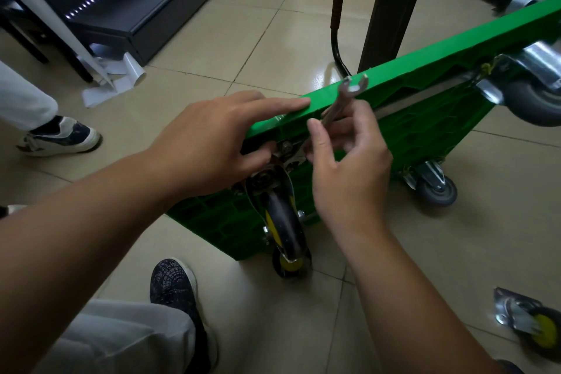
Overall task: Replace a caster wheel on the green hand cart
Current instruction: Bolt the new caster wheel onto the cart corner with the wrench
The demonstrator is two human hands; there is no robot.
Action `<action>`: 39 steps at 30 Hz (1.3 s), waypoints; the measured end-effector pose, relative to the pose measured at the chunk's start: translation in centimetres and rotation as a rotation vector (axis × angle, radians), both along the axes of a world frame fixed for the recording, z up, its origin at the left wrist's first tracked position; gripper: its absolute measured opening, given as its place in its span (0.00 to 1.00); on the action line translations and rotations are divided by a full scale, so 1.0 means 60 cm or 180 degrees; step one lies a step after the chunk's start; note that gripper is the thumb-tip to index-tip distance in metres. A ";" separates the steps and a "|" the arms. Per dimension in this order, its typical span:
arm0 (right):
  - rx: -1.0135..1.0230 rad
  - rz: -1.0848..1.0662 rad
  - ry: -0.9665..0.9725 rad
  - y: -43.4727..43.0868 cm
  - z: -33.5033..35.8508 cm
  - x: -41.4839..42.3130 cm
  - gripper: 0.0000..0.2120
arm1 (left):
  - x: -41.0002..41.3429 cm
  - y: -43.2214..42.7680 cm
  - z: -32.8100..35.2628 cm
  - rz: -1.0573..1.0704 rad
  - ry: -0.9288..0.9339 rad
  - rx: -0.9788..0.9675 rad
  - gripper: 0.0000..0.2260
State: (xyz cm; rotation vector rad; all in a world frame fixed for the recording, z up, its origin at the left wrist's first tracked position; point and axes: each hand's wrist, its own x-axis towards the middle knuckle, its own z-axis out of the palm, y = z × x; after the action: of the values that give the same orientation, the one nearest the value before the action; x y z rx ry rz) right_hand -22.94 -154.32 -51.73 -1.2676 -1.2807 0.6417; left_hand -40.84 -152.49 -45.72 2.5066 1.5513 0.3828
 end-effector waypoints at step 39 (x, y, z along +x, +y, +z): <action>-0.1864 -0.0243 0.3127 0.044 -0.074 0.014 0.06 | 0.002 -0.002 0.005 -0.0051 0.0035 -0.0023 0.29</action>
State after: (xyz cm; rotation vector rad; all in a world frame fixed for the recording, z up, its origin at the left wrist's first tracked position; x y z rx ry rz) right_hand -22.08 -151.68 -56.19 -1.1763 -0.2231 1.4213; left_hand -40.73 -152.63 -45.43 2.5183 1.5329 0.3611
